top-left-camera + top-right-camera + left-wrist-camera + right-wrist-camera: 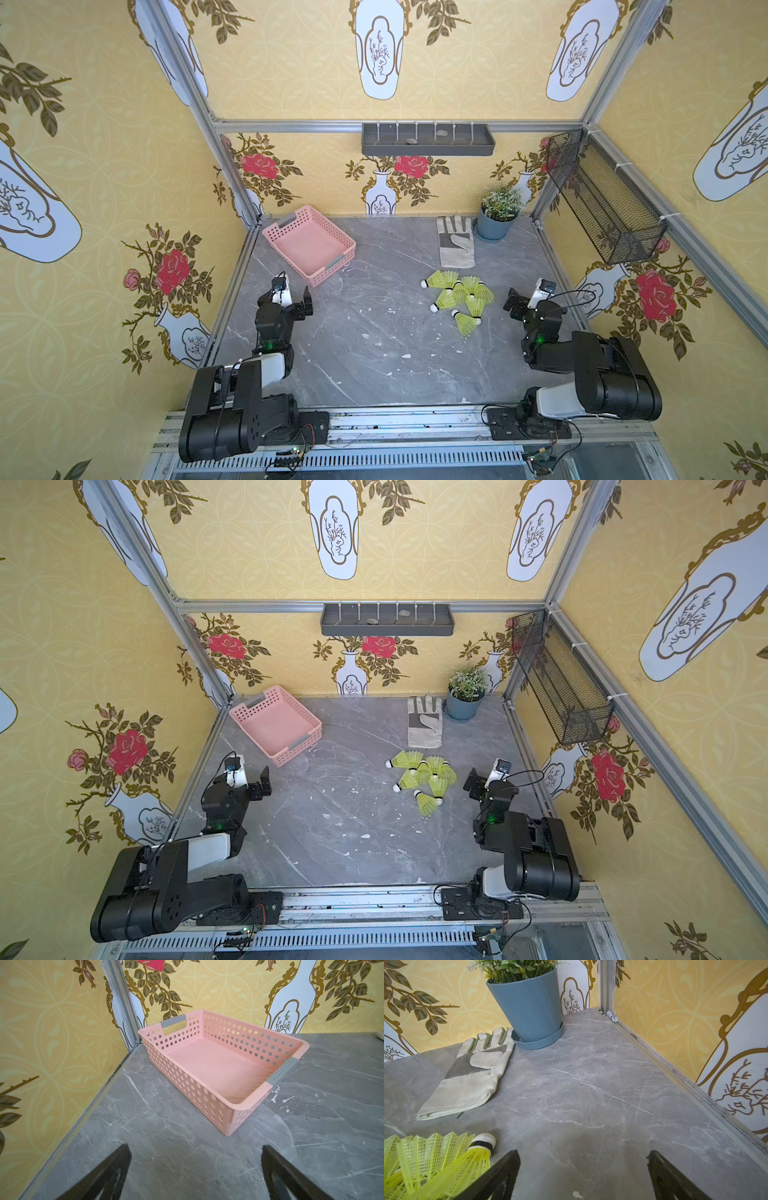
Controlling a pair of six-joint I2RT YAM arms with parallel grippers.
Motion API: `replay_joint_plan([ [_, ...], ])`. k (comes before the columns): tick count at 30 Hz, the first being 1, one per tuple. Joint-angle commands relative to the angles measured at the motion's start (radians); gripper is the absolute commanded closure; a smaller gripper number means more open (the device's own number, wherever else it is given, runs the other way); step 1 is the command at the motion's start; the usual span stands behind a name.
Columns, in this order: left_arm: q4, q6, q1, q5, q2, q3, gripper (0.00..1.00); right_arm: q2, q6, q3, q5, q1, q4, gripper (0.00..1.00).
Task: Put the shuttlecocks into the storage box
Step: Move the storage box to the center of the board.
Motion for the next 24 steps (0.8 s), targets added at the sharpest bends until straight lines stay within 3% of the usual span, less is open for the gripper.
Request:
replay_joint_plan([
  [1, 0.010, 0.007, -0.001, 0.005, 0.002, 0.001, 0.00, 0.001, 0.000, 0.005, 0.006, 0.001, 0.031, 0.02],
  [24, 0.008, 0.015, -0.001, 0.012, 0.005, 0.004, 0.00, 0.001, -0.002, 0.005, 0.006, 0.002, 0.032, 0.03],
])
